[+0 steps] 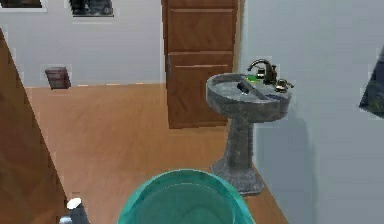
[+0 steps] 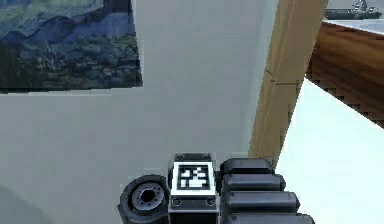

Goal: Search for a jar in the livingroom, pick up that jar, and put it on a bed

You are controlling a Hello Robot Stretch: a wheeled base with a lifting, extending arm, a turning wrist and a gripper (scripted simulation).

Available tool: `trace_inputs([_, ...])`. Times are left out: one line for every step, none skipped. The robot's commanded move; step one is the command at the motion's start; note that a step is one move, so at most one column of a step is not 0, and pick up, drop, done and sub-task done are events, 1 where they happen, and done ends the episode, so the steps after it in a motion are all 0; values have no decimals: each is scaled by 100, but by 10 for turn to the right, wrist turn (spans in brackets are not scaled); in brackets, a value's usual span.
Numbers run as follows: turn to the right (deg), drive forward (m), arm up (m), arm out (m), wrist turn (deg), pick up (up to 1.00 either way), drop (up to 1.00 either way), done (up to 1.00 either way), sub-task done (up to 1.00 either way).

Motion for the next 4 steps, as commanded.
trace_inputs([0,30,0,0,0,0,0,0,0])
trace_inputs([0,20,0,0,0,0,0,0,0])
trace_inputs([-150,0,0,0,0,0,0,0,0])
trace_inputs([0,100,0,0,0,0,0,0,0])
